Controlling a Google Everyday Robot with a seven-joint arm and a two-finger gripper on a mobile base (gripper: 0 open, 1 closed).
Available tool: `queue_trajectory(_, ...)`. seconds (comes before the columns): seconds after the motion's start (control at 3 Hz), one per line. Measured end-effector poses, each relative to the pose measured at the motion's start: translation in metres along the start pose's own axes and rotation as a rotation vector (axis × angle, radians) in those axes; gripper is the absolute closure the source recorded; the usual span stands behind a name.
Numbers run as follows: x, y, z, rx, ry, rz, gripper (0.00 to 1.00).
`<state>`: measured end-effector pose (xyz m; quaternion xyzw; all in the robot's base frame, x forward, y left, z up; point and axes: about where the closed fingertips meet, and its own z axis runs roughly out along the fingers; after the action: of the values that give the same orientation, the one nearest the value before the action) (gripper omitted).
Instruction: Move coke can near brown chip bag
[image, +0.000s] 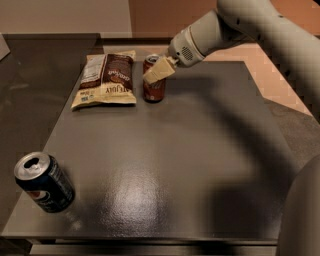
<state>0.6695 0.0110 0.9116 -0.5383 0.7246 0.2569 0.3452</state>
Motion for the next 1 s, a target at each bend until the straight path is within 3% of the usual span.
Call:
queue_trajectory(0.33,-0.007,-0.001,0.005,0.004,-0.005,-0.024,1.00)
queue_trajectory(1.0,-0.010,-0.004,0.017,0.005,0.027,-0.057,0.58)
